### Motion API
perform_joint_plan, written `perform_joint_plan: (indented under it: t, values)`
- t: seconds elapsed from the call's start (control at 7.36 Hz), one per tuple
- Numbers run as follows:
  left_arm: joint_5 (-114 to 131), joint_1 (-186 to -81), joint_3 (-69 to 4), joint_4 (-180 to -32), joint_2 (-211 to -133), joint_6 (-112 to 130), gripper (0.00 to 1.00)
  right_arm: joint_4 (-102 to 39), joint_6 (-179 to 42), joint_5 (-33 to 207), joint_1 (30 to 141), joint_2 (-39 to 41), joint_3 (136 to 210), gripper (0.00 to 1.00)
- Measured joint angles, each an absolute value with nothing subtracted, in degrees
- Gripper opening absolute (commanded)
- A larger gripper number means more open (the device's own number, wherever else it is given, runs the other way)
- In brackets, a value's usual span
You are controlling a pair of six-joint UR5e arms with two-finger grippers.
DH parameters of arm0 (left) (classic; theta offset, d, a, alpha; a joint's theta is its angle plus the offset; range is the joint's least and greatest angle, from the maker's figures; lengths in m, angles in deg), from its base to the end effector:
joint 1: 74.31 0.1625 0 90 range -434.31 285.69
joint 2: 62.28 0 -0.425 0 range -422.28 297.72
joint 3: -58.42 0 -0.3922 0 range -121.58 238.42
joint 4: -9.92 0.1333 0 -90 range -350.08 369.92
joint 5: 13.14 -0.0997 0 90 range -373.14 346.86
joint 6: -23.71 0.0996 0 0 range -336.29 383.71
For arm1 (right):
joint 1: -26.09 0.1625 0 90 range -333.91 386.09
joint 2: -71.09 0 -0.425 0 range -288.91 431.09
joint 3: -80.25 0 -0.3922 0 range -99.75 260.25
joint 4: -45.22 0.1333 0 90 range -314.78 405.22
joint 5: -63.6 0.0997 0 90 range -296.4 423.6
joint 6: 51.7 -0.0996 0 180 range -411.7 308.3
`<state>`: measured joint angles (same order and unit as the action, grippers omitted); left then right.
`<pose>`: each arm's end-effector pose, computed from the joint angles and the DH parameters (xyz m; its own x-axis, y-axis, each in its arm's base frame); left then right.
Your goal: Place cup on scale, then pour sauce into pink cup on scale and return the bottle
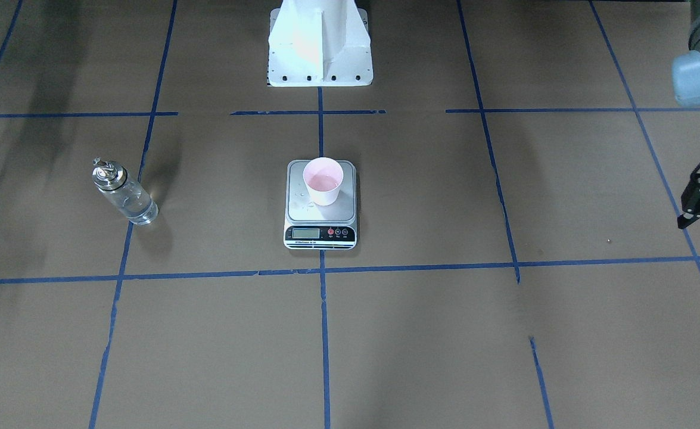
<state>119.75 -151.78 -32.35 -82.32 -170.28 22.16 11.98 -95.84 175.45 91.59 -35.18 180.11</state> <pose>0.0710 -0.6213 0.4729 0.6675 0.3724 -0.6448 -0.1845 0.9217 0.3412 -0.0806 -0.4089 0.5965 0.7051 -0.0590 0.7066 -0.3155 0.8663 0.3872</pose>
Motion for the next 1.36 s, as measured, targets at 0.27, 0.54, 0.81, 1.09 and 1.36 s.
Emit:
perform_joint_plan:
  t: [0.27, 0.54, 0.81, 1.09, 1.36]
  values:
    - [122.18, -155.32, -26.22, -84.86, -170.31, 25.85, 0.54, -0.70, -83.29, 190.51, 102.78, -32.68, 178.84, 1.00]
    - [122.75, -158.71, -24.60, -85.19, -168.49, 28.76, 0.54, -14.08, -68.15, 197.96, 108.90, -31.18, 178.85, 1.00]
    - [122.82, -159.94, -24.28, -83.99, -167.16, 30.76, 0.54, -26.29, -59.76, 201.47, 111.37, -29.53, 179.92, 1.00]
    - [122.73, -160.28, -24.00, -79.97, -166.74, 31.08, 1.00, -38.02, -55.82, 201.59, 111.22, -26.54, 180.82, 1.00]
    - [122.70, -160.33, -23.93, -78.73, -165.22, 30.99, 1.00, -49.58, -48.87, 200.37, 111.43, -22.84, 181.34, 1.00]
